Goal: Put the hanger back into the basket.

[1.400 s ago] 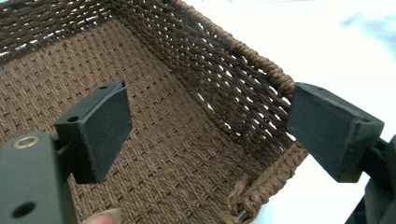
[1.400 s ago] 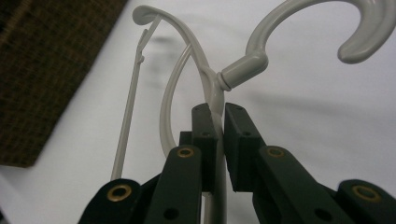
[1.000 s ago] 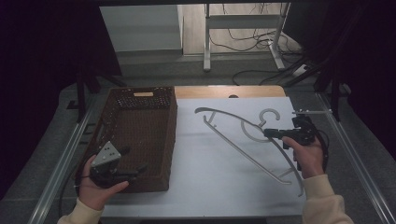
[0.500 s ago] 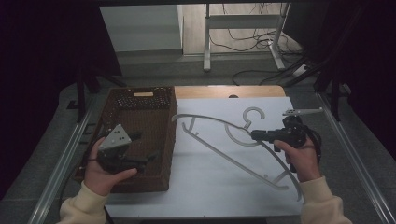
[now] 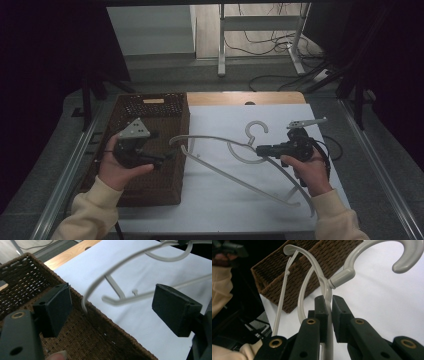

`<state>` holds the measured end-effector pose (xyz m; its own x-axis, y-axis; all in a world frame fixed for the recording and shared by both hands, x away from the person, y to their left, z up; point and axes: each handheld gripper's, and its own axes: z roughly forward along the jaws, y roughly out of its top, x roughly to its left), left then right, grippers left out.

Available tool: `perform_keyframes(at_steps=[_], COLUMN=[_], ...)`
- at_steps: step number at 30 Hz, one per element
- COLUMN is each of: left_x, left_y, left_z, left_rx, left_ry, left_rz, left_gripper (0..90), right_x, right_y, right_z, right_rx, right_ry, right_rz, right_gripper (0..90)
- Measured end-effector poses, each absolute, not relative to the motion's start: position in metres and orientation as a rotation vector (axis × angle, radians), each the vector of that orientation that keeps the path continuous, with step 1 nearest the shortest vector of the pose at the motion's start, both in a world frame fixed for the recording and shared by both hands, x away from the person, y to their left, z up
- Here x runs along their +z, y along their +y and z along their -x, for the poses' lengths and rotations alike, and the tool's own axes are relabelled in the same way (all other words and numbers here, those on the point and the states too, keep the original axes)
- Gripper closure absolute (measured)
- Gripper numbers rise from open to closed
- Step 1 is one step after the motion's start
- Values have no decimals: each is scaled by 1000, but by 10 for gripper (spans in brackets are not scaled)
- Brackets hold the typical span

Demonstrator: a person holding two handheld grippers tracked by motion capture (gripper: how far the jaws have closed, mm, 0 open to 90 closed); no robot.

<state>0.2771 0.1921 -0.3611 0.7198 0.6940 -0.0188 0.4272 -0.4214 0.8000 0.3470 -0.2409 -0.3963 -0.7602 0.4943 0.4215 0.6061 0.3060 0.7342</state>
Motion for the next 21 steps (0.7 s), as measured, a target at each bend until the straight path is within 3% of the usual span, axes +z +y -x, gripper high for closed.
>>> perform_keyframes(at_steps=[21], left_x=[-372], left_y=[158], left_z=[-324], left_rx=[211], left_ry=[674], left_rz=[-2236], left_gripper=[315], right_x=[-404], right_y=[-218], right_z=[-342], right_rx=[-1435], right_ry=[-2433], right_rz=[841], right_gripper=[828])
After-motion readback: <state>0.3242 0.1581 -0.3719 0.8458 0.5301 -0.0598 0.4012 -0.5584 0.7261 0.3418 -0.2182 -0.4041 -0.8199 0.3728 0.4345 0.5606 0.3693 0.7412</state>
